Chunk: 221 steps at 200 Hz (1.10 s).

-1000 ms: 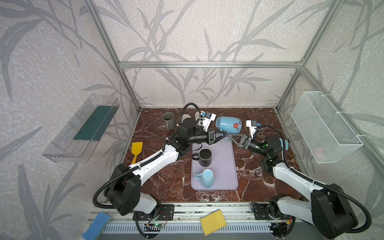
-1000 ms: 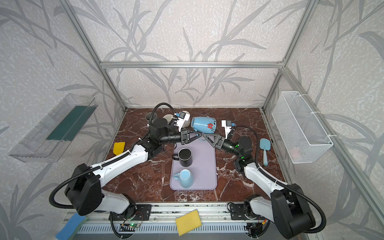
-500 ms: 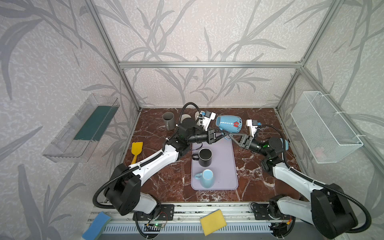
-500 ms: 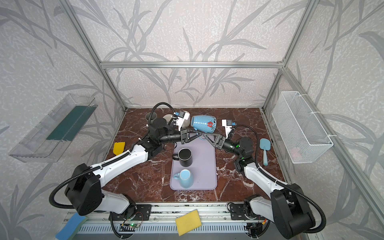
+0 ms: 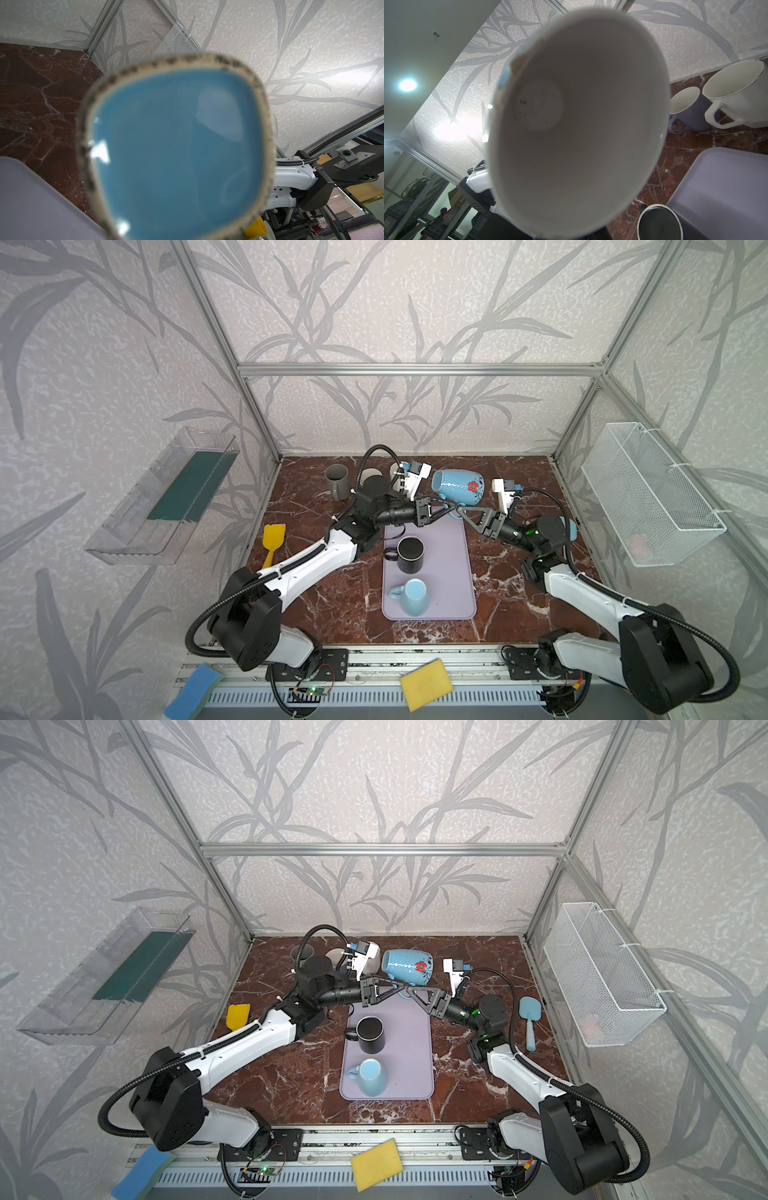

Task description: Turn the mug right side up

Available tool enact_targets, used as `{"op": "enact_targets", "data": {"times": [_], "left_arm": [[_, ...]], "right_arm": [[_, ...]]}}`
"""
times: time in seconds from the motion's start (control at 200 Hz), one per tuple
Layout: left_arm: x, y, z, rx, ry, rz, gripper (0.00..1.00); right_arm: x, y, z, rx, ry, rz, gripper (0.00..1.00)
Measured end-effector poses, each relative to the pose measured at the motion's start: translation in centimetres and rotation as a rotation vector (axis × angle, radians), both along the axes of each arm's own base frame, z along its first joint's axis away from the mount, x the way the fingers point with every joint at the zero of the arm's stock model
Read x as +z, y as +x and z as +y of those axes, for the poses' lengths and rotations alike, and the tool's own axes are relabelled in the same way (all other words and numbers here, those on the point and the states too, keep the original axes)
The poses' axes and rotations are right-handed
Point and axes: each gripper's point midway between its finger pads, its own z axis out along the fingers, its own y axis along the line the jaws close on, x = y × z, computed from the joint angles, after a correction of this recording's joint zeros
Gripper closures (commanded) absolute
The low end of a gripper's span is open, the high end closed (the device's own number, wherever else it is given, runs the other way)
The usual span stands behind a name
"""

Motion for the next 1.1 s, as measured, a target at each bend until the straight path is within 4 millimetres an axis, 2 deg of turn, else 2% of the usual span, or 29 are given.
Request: {"op": "enact_targets", "data": {"times": [0.13, 0.25, 0.545, 1.105], "left_arm": [[0.0, 0.0, 0.0, 0.001, 0.0, 0.0, 1.0], [0.0, 0.0, 0.0, 0.001, 0.0, -0.001, 1.0], [-0.4, 0.1, 0.1, 0.009, 0.017, -0.002, 0.89], [-1.0, -0.5, 0.3, 0.036, 0.075, -0.01, 0.79]], "right_arm": [[0.0, 0.0, 0.0, 0.0, 0.0, 0.0, 1.0], [0.0, 0.0, 0.0, 0.0, 0.0, -0.001, 1.0], [-0.4, -0.1, -0.1, -0.014, -0.03, -0.006, 1.0], [-0.7, -1.2, -0.4, -0.043, -0.105, -0.026, 1.0]]}}
